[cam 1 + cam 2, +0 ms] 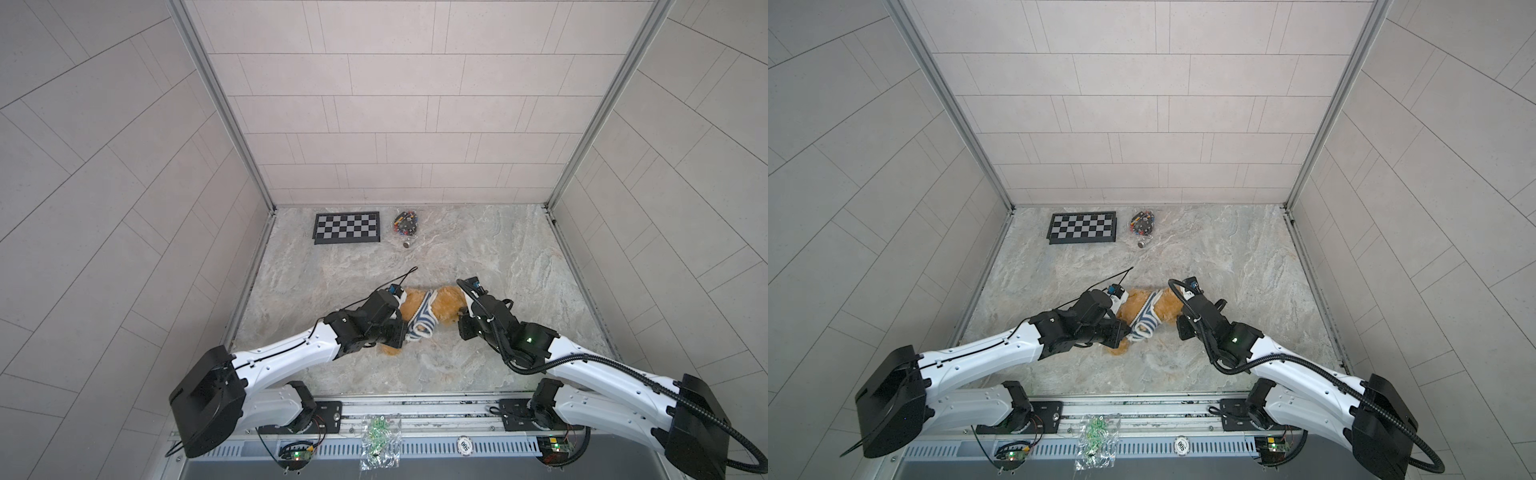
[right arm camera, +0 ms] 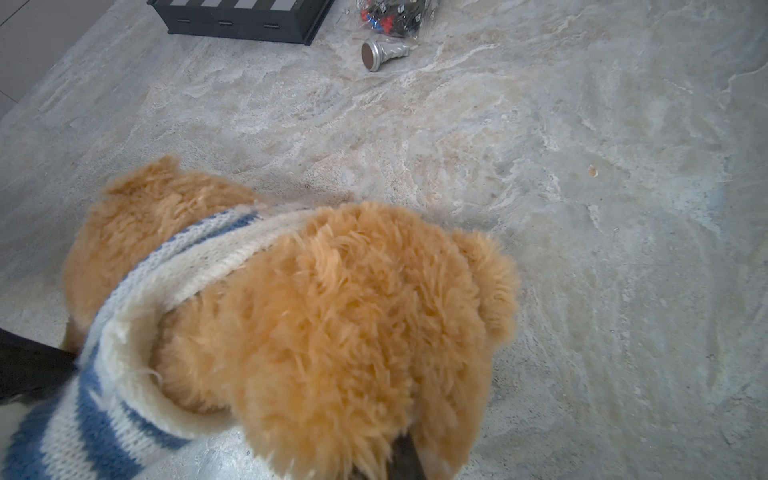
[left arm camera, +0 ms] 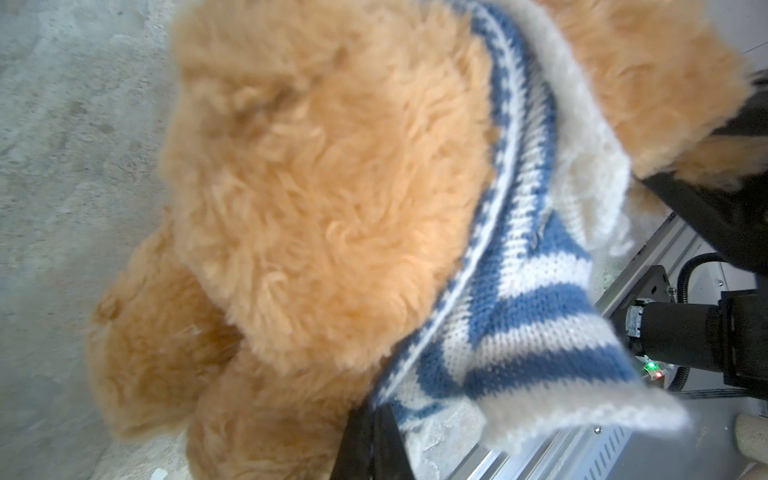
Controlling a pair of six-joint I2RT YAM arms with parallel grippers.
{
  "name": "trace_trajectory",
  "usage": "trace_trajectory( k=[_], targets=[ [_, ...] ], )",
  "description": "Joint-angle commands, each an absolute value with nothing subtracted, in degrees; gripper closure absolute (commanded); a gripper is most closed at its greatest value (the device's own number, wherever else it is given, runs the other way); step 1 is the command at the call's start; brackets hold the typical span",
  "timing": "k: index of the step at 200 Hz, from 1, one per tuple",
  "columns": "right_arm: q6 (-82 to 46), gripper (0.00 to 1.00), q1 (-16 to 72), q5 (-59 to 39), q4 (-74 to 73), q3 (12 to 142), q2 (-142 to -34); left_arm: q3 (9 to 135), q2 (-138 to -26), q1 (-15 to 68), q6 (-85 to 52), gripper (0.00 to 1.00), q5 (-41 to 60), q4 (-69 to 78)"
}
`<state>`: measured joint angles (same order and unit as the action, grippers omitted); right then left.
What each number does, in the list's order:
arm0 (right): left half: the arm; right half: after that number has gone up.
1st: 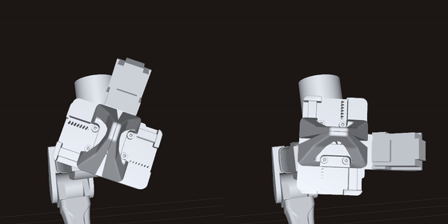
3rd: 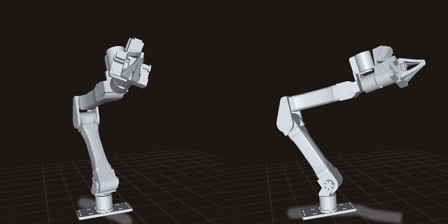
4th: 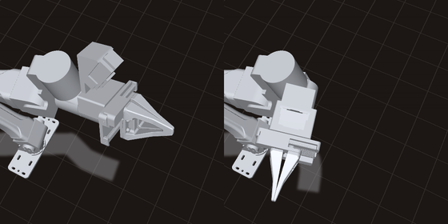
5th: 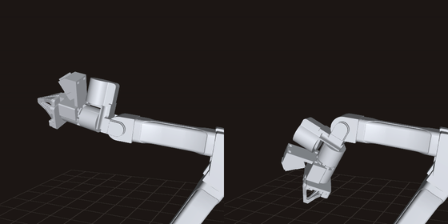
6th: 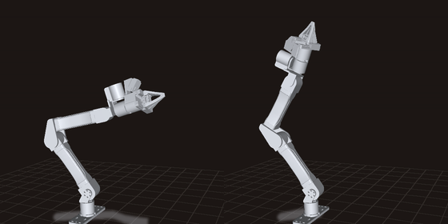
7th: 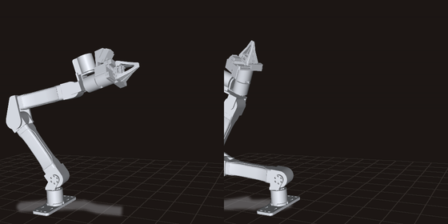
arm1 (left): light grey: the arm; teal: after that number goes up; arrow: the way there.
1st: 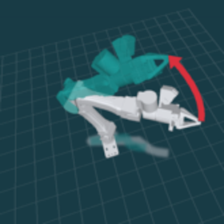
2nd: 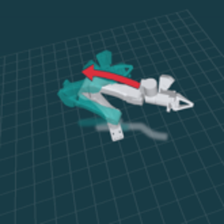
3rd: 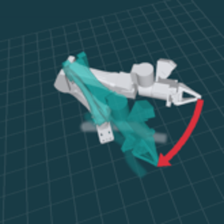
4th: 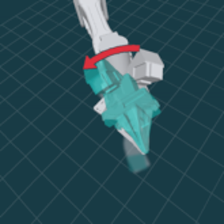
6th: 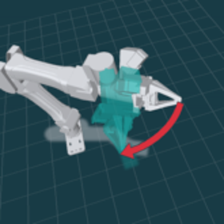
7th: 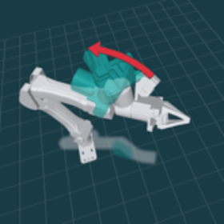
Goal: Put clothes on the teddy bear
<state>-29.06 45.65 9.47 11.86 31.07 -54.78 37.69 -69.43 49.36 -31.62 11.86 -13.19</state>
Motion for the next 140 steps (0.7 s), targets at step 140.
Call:
trace_trajectory(
  k=[140],
  targets=[
    [-34.0,1.0,44.6,6.9,17.3,45.1,-50.0,44.7,-64.0,42.2,-32.8,0.92,14.1,-6.6]
  ],
)
